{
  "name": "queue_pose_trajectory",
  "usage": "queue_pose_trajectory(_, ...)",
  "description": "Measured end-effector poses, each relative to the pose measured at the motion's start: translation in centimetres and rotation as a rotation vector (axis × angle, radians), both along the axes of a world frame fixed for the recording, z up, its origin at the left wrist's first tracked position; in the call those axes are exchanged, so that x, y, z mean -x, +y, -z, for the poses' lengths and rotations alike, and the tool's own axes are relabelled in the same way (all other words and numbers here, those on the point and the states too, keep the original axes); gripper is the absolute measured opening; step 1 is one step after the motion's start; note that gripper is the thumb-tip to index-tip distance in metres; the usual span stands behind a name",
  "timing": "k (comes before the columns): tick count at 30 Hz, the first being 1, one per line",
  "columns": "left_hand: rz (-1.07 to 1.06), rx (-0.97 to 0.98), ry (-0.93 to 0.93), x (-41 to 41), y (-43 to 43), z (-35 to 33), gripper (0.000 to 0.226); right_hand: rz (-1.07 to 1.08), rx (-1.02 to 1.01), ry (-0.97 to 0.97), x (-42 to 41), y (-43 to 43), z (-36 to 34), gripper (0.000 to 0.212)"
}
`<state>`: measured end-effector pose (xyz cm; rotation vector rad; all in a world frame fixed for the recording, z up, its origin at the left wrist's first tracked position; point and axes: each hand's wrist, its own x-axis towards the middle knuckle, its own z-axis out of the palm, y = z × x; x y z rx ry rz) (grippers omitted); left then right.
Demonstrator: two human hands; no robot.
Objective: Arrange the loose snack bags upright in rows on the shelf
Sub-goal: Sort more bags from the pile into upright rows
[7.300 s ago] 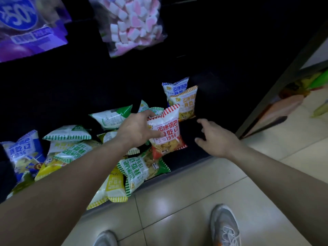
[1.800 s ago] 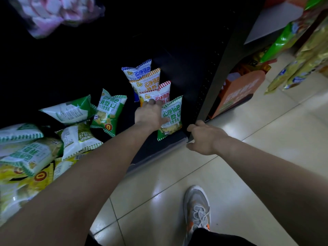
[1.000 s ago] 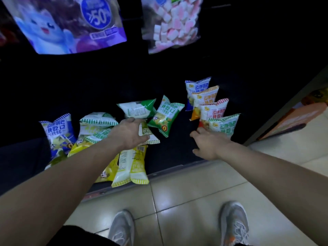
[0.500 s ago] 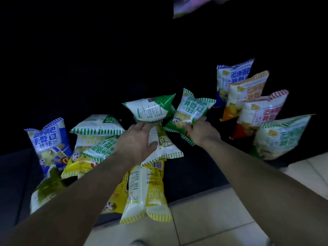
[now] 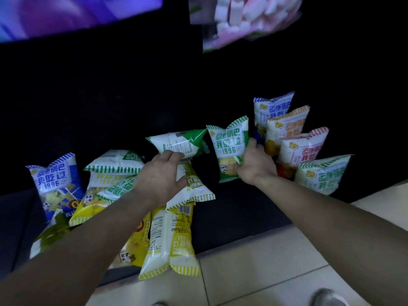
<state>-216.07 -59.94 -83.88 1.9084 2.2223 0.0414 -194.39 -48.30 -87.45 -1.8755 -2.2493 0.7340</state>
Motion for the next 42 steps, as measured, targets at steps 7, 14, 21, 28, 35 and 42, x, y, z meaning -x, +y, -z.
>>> queue_pose_trajectory(7, -0.027, -0.028, -0.123, -3.5, -1.4, -7.5, 0.087, -0.212, 0.002, -0.002, -6.7, -3.3, -9.8, 0.09)
queue_pose_trajectory(14, 0.021, -0.052, -0.223, -8.7, -2.3, -11.8, 0.097, -0.324, 0.035, 0.139, -10.0, -7.8, -12.2, 0.089)
queue_pose_trajectory(21, 0.036, 0.094, -0.416, -10.7, -2.1, -11.2, 0.087, -0.407, 0.028, 0.125, -11.1, -9.1, -11.1, 0.096)
queue_pose_trajectory(28, 0.028, 0.043, -0.197, -11.5, -0.2, -9.7, 0.092, -0.426, 0.011, -0.004, -12.1, -7.1, -10.6, 0.096)
queue_pose_trajectory(35, -0.035, 0.021, -0.014, -10.4, 5.1, -6.3, 0.093, -0.364, -0.027, -0.135, -12.9, -2.5, -10.4, 0.069)
queue_pose_trajectory(42, 0.032, -0.036, 0.063, -9.4, 14.1, -2.2, 0.093, -0.365, -0.061, -0.211, -12.2, 2.5, -8.1, 0.054)
